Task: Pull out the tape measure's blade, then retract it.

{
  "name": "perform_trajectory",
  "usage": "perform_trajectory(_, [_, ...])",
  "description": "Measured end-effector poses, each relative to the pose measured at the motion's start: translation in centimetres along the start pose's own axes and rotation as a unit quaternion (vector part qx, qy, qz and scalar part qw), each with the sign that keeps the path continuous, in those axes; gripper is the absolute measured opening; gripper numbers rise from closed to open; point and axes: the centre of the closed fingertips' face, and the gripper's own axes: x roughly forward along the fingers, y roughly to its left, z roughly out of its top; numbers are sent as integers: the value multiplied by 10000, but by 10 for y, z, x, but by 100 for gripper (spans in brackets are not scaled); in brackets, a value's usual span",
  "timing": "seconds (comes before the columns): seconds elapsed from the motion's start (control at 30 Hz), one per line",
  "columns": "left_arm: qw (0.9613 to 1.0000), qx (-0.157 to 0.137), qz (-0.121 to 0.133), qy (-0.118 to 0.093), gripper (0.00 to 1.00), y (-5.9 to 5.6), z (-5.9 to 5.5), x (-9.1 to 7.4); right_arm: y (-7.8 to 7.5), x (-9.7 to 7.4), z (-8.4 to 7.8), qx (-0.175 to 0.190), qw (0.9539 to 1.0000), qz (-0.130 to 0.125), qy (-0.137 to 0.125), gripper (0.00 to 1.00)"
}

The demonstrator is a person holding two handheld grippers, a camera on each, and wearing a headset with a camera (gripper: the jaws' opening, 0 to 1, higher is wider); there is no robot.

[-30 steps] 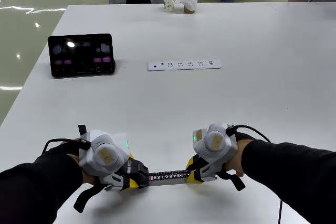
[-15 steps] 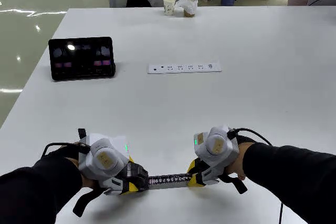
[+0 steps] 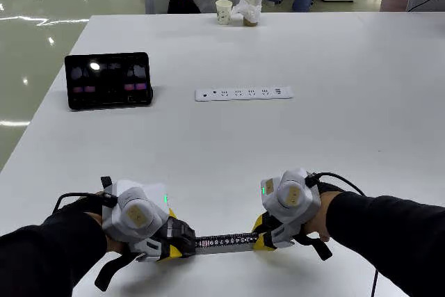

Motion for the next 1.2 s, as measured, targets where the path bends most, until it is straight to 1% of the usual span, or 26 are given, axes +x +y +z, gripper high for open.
perform_trajectory(0.27, [10000,-23,25,-29,32,0,0,0,0,-3,-7,1,10000,0,9,10])
perform_trajectory(0.5, [9999,-41,-6,-108,32,0,0,-1,0,-5,-10,10,10000,-10,20,10])
perform_trajectory(1.2, [9999,72,-79,-91,32,-1,-1,-3,-2,-11,-20,46,10000,0,37,10])
